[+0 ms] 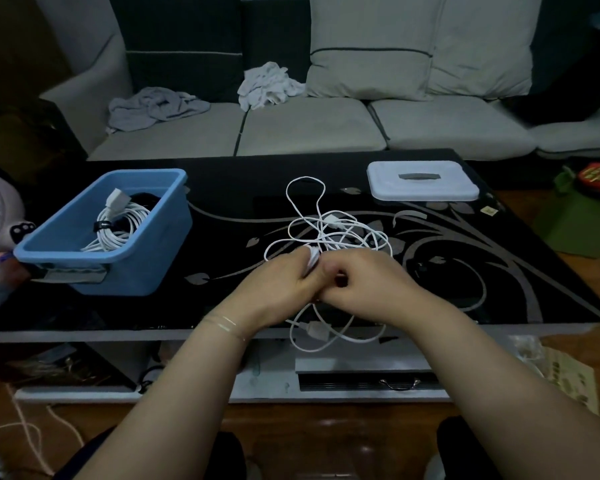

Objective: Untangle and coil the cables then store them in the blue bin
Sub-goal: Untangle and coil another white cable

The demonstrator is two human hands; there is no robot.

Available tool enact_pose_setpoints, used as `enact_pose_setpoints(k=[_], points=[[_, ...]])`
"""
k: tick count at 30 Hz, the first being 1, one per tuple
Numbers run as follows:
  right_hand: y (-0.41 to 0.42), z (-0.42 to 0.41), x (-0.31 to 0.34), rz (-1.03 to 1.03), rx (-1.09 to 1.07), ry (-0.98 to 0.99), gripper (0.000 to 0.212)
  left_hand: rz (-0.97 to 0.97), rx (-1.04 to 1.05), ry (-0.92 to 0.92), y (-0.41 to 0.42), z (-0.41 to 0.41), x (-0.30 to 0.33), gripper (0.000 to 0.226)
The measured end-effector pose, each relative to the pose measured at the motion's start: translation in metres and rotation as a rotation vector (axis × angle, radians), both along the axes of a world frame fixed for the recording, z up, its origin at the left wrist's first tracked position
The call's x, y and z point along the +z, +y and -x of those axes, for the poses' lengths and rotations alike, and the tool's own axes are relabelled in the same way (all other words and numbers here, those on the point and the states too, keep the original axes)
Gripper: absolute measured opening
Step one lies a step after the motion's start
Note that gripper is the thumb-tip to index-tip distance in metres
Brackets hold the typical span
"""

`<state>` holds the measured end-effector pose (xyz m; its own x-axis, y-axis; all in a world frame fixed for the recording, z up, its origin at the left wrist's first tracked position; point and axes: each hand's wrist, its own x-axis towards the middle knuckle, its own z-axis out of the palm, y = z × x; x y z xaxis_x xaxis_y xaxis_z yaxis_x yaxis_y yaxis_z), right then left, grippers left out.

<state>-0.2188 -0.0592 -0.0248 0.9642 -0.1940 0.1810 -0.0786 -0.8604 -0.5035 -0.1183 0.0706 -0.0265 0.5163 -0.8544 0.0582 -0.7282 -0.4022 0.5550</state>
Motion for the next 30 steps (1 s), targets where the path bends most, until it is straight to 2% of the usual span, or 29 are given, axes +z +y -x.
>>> enact_pose_setpoints(k=[1,3,5,8,9,13,16,18,20,24,30], points=[[-0.003,0.001,0.002,0.054,-0.014,-0.014,0.013,-0.021,-0.013,0.039,0.000,0.001,0.000,0.089],[-0.012,0.002,0.003,0.062,-0.040,-0.029,0.035,0.003,-0.066,0.226,0.002,0.001,0.004,0.072],[-0.020,0.002,0.002,-0.082,-0.054,-0.053,0.055,0.044,-0.180,0.454,0.006,0.003,0.010,0.046],[-0.023,-0.001,-0.001,-0.252,-0.018,-0.087,0.057,0.048,-0.272,0.617,0.011,0.005,0.014,0.017],[-0.023,-0.002,-0.002,-0.291,-0.006,-0.086,0.054,0.059,-0.278,0.640,0.012,0.006,0.014,0.016],[-0.027,-0.006,0.001,-0.434,0.004,-0.150,0.034,0.170,-0.319,0.675,0.013,0.001,0.011,0.038],[-0.029,-0.007,0.001,-0.482,0.027,-0.180,0.046,0.290,-0.331,0.821,0.011,-0.001,0.007,0.042],[-0.028,-0.006,0.000,-0.517,0.023,-0.193,0.060,0.415,-0.320,1.010,0.008,-0.003,0.006,0.043],[-0.031,-0.005,0.001,-0.551,-0.007,-0.207,0.061,0.534,-0.290,1.191,0.008,-0.008,0.005,0.043],[-0.036,-0.010,-0.006,-0.457,-0.088,-0.205,0.043,0.673,-0.222,1.358,0.008,-0.011,0.007,0.043],[-0.022,-0.017,-0.025,-0.354,-0.101,-0.119,0.042,0.982,-0.081,1.604,0.011,-0.011,0.018,0.046]])
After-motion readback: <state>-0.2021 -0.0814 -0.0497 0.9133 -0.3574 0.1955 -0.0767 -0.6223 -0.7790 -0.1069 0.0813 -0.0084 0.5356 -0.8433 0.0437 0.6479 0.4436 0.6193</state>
